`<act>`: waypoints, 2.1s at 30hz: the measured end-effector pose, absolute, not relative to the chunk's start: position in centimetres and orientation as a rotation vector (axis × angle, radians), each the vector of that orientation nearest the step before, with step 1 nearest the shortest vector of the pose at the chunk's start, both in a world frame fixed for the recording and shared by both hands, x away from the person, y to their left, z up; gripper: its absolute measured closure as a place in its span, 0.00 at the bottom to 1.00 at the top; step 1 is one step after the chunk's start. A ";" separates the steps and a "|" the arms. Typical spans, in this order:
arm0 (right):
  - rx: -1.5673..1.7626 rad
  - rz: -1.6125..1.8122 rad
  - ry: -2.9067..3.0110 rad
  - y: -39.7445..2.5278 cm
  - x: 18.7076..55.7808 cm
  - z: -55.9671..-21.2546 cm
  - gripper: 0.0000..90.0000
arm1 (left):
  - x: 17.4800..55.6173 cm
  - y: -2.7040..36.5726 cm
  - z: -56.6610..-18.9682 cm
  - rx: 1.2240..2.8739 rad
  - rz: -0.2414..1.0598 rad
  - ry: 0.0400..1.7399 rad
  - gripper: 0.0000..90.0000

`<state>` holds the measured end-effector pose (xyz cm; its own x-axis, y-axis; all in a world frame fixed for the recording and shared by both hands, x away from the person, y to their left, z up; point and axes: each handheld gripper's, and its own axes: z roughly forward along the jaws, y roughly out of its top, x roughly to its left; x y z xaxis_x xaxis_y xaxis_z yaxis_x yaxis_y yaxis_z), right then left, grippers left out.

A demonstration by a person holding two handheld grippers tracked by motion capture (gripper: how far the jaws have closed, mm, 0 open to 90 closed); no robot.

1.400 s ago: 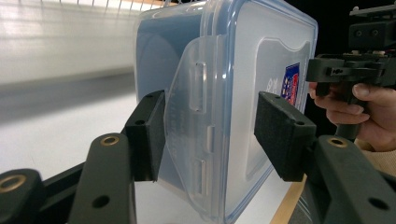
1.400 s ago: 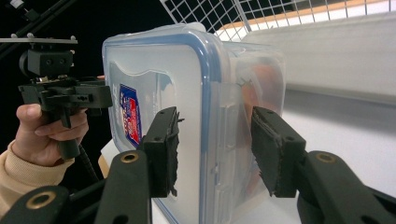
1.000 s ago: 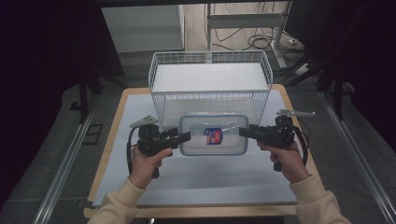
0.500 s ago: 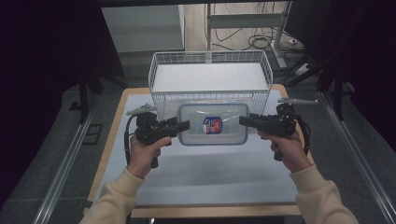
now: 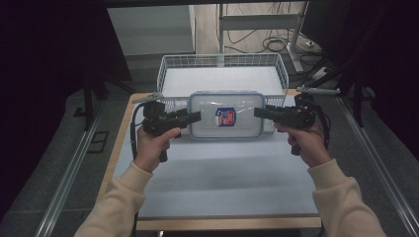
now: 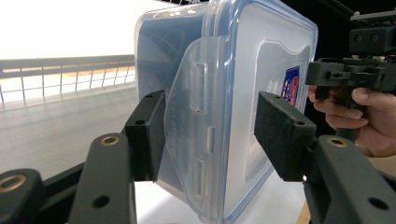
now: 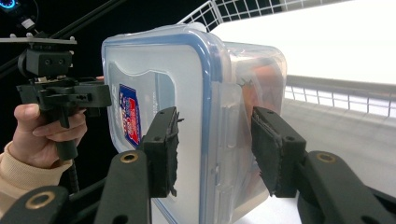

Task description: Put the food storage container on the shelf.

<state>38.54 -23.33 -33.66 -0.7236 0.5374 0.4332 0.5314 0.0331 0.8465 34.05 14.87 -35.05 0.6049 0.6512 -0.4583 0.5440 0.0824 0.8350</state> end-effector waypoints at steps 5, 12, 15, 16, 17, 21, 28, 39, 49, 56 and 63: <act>1.159 1.842 2.250 -23.4 39.2 -33.1 0.59 | 34.7 14.8 -34.5 1.573 0.108 1.030 0.50; 1.162 1.832 2.249 -23.2 40.3 -32.2 0.59 | 36.0 14.9 -33.7 1.572 0.115 1.032 0.50; 1.161 1.829 2.249 -23.1 40.9 -31.9 0.59 | 36.7 15.0 -33.4 1.571 0.117 1.033 0.50; 1.161 1.830 2.253 -23.1 41.2 -31.8 0.59 | 36.9 15.0 -33.3 1.571 0.120 1.033 0.50; 1.167 1.832 2.254 -23.1 41.5 -31.8 0.59 | 37.1 15.0 -33.2 1.570 0.122 1.035 0.50; 1.180 1.832 2.256 -23.0 42.6 -31.6 0.59 | 38.3 15.2 -33.0 1.569 0.117 1.038 0.50; 1.195 1.845 2.242 -22.8 44.5 -31.2 0.59 | 40.1 15.3 -32.6 1.547 0.110 1.054 0.50; 1.235 1.843 2.229 -22.2 47.4 -30.4 0.59 | 43.1 15.9 -31.9 1.533 0.092 1.071 0.50; 1.300 1.824 2.227 -21.6 50.3 -29.7 0.59 | 45.7 16.2 -31.7 1.517 0.057 1.113 0.49; 1.361 1.805 2.212 -21.2 51.7 -29.7 0.58 | 47.5 16.5 -32.1 1.493 0.007 1.159 0.48; 1.414 1.768 2.205 -20.9 52.3 -29.5 0.58 | 48.5 16.7 -32.1 1.471 -0.047 1.200 0.48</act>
<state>52.26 -20.94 -29.48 -0.5994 0.6142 0.5133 0.6346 -0.0262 0.7724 48.49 16.68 -32.12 0.4712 0.6237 -0.6236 0.6704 0.2061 0.7127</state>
